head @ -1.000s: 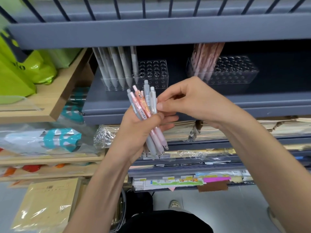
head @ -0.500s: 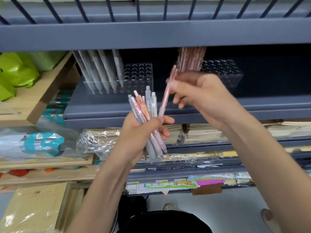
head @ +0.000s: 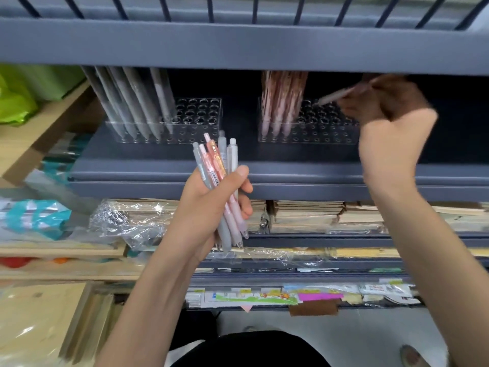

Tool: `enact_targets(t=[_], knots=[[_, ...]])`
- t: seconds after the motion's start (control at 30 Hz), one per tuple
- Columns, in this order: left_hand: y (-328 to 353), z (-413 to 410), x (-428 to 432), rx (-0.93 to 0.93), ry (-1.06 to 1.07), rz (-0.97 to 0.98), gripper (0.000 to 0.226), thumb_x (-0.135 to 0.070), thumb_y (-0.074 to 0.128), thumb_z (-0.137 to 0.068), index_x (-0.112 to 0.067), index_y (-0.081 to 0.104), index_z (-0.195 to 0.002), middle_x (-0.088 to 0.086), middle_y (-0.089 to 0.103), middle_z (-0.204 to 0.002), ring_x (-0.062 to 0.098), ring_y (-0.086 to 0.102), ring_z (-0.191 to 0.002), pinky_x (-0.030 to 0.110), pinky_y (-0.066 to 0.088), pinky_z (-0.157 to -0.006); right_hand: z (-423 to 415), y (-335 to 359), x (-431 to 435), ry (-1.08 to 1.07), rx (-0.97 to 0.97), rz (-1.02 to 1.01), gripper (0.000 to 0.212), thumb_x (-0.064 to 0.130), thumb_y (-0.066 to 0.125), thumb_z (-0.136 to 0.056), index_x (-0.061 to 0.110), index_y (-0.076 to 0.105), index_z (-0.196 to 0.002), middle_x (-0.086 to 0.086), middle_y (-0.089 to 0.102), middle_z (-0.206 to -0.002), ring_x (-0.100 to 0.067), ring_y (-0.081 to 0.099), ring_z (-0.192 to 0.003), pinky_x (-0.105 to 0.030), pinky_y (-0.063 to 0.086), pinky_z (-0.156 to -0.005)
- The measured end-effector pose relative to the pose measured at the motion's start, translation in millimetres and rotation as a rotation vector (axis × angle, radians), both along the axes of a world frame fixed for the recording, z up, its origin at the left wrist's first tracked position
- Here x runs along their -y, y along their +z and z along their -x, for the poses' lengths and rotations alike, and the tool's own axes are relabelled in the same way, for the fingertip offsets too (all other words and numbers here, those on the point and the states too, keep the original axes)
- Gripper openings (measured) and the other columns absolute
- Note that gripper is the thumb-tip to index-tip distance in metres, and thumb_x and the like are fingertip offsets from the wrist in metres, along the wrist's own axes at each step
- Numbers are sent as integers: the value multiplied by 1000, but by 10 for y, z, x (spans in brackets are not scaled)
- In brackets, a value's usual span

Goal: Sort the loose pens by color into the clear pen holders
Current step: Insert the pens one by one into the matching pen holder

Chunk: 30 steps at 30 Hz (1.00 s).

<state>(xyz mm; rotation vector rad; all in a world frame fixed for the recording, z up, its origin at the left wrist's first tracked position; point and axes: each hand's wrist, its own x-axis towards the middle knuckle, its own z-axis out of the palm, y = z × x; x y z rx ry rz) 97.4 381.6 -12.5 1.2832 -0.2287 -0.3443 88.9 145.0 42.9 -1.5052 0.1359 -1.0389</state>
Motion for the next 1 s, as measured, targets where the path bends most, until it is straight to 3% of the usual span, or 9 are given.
enact_targets(t=[0.1,0.2,0.3,0.4,0.53,0.6,0.7,0.83,1.0], knots=[[41,27,15,34,7,-6,19,-32,68,-92,-17,57,-87,1,62,-74,17,56,-49,26,47,-47,-141,-28,11,16,-22,62,5,8,62,-88,13,62,-90,5,72,-77,-19,72,-74,-32,58,-76],[71,24,6,28,52,14,21,-28,67,-92,-14,52,-95,0,60,-72,18,54,-45,26,46,-45,-262,-24,18,-108,-217,343,8,26,58,-87,28,66,-86,7,73,-79,-18,72,-80,-43,55,-86],[83,-5,-42,19,96,-18,24,-23,65,-95,-4,52,-103,-2,62,-63,18,54,-42,25,44,-41,-348,49,19,-160,-375,547,27,34,49,-89,17,70,-86,-4,74,-87,-27,69,-91,-45,51,-92],[63,-6,-92,2,100,-38,34,-22,67,-94,2,52,-114,6,60,-55,19,54,-42,26,45,-42,-406,117,10,-222,-426,679,28,27,47,-90,13,70,-85,-7,74,-93,-32,64,-102,-42,46,-98],[54,15,-155,-43,141,13,34,-25,74,-86,-4,55,-105,8,56,-56,19,55,-46,27,47,-46,-406,121,15,-303,-494,759,28,22,51,-94,9,73,-105,-13,72,-104,-31,63,-104,-34,40,-93],[52,23,-195,-49,149,11,38,-29,77,-80,-2,59,-101,6,59,-58,18,55,-47,26,48,-47,-392,127,-13,-281,-436,705,22,15,51,-89,11,72,-91,-9,73,-96,-29,65,-99,-32,43,-92],[48,44,-237,-52,144,3,45,-34,76,-79,3,62,-101,1,65,-60,16,54,-46,26,47,-46,-379,122,-34,-280,-354,686,25,8,45,-81,22,63,-71,5,70,-78,-15,67,-85,-9,40,-77],[34,73,-271,-62,135,-7,39,-35,71,-87,-2,59,-102,0,62,-60,16,52,-45,26,45,-43,-425,21,1,-288,-400,756,25,24,49,-90,13,70,-99,-9,75,-93,-29,68,-92,-16,35,-73],[24,73,-317,-84,147,-72,19,-21,61,-97,-10,58,-82,6,54,-61,18,48,-44,28,43,-43,-479,-22,-36,-313,-560,869,24,32,50,-94,15,64,-104,-11,72,-98,-39,63,-95,-31,44,-76]])
